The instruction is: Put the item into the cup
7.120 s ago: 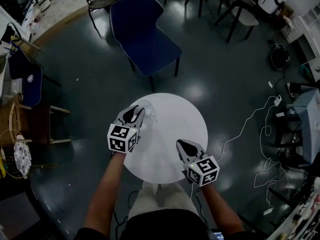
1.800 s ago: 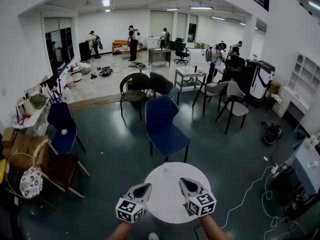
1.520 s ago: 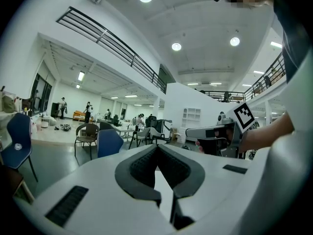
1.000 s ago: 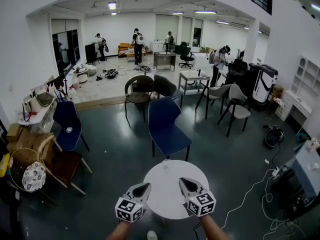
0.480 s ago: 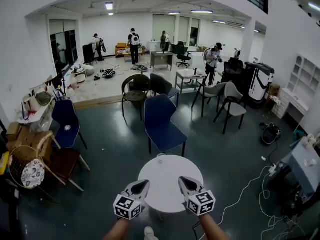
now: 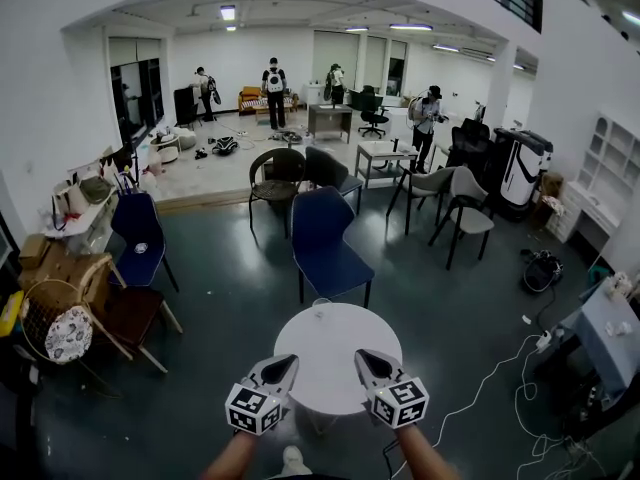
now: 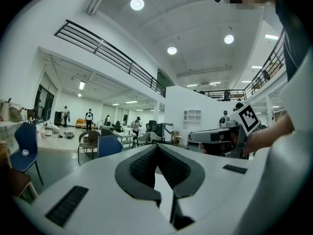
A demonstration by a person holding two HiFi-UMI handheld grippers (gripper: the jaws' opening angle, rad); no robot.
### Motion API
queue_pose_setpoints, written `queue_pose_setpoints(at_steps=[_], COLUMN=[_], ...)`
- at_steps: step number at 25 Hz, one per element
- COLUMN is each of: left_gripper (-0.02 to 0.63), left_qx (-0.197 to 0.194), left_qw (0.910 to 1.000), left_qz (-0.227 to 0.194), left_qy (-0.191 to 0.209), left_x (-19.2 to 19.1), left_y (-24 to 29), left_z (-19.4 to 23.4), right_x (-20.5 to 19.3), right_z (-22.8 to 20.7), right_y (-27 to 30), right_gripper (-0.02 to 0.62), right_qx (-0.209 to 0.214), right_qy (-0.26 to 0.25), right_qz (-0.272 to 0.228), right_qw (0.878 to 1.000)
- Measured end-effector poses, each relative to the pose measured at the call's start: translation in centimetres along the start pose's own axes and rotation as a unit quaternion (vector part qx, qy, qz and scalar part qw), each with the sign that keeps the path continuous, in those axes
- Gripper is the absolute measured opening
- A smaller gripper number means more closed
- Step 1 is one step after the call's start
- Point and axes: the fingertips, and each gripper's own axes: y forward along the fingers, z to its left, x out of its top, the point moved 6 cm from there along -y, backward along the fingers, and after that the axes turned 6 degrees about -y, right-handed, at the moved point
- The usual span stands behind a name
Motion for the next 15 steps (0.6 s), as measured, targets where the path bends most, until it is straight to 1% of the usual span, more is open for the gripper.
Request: queue_pose_setpoints(at_steps=[7,15], left_gripper=[0.015,0.015], left_qx=[-0.002,0.001], left_qw=[0.9999,1.0000], left_qz=[-0.010,-0.004], left_qy=[0.005,0.004], left_x=[-0.3,-1.1], left_y=[-2.0,-4.0], left_z=[-2.9,-6.5], right_x=[-0.4,-1.4], right_z=[1.2,1.8], right_y=[-3.3,-6.9], right_gripper=[0.017,0.017], right_qx=[0.001,0.004], right_qy=[0.001,0.017], right_qz=[-0.008,-0.018], right_qw=[1.000,1.000])
